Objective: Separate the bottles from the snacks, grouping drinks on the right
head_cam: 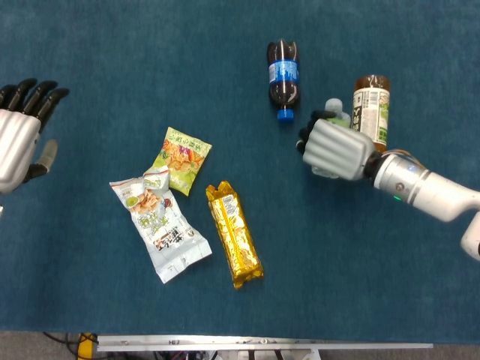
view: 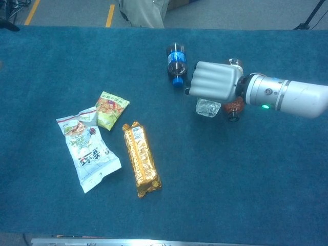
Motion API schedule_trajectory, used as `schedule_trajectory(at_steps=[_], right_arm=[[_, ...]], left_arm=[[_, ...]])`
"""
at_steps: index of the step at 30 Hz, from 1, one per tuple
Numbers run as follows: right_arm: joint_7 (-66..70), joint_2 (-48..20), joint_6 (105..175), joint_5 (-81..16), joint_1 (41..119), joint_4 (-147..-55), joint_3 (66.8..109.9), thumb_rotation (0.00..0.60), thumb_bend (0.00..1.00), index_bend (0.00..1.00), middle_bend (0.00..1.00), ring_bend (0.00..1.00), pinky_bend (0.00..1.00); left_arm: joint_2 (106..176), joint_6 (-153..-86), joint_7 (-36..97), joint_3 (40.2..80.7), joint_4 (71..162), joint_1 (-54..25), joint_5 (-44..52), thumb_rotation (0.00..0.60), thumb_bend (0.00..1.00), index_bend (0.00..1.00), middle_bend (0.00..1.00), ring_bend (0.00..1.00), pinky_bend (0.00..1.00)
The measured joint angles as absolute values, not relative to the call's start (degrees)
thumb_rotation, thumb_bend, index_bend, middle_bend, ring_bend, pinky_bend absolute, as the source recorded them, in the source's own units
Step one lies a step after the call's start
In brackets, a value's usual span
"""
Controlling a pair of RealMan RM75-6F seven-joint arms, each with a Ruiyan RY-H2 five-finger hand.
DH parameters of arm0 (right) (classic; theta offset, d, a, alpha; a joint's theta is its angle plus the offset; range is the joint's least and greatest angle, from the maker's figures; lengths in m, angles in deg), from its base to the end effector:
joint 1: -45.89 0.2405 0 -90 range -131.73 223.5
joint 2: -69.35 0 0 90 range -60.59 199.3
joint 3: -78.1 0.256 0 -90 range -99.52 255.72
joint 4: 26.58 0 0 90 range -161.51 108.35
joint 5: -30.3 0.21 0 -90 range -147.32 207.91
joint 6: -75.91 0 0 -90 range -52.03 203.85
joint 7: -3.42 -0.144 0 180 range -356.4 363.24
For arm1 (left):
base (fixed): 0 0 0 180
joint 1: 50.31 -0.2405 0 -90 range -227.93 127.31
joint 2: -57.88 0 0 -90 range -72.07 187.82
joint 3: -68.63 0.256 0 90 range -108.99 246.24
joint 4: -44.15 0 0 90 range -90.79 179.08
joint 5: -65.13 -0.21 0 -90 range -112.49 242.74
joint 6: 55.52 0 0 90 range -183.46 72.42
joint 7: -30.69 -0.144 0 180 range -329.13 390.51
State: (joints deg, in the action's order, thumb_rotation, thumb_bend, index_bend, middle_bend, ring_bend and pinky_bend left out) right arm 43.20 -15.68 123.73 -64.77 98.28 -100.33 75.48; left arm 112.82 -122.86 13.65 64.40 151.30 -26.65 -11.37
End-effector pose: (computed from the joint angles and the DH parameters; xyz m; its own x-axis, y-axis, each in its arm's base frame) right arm -0.1449 -0.3398 -0.0312 0.8881 0.3774 0.2625 0.1059 -0.7236 0.6821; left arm -0.2289 0.2621 0.1529 0.5812 0.1372 0.8021 0.8061 -0.2316 -0.5445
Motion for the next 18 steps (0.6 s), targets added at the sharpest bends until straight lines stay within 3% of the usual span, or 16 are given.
schedule_trajectory(at_steps=[6, 13, 18], right_arm=[[44.5, -16.1, 122.5, -62.4, 98.1, -98.1, 76.9, 0.600, 0.00, 0.60, 0.59, 0.55, 0.51], [47.0, -16.6, 121.4, -58.7, 97.7, -97.3, 78.8, 0.600, 0.00, 0.43, 0.49, 0.48, 0.50], [48.1, -16.0, 121.8, -57.1, 97.4, -99.5, 80.0, 0.600, 0.00, 0.36, 0.44, 0.43, 0.49]], left_arm=[[113.1, -122.5, 13.7, 64.3, 151.0, -26.4, -11.3, 0.600, 0.46, 0.12, 0.12, 0.09, 0.15], [113.3, -122.4, 13.7, 64.2, 150.8, -26.2, -11.4, 0.600, 0.46, 0.12, 0.12, 0.09, 0.15], [113.4, -122.2, 13.8, 64.1, 150.6, -26.1, -11.3, 0.600, 0.46, 0.12, 0.12, 0.09, 0.15]])
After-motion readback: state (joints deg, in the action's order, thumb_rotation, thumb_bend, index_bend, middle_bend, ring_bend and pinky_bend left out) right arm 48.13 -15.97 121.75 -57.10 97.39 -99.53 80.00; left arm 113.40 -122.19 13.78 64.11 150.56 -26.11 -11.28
